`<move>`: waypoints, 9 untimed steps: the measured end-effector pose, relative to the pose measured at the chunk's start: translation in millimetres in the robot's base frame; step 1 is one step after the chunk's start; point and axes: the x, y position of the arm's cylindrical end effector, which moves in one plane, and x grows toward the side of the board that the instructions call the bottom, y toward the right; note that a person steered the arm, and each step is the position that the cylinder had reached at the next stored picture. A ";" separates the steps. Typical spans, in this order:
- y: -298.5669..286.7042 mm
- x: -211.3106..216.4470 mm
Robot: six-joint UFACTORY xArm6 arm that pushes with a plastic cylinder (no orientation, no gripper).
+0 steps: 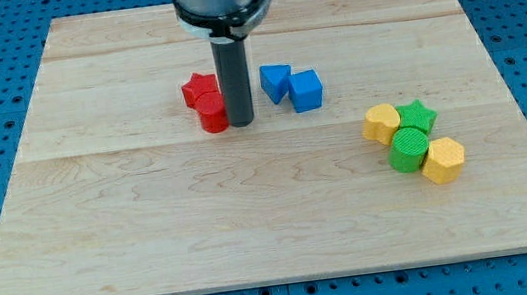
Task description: Push blue cube to the red circle
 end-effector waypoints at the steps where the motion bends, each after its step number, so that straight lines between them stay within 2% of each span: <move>1: -11.8 -10.1; 6: 101.0 -6.9; 9: 180.1 -36.3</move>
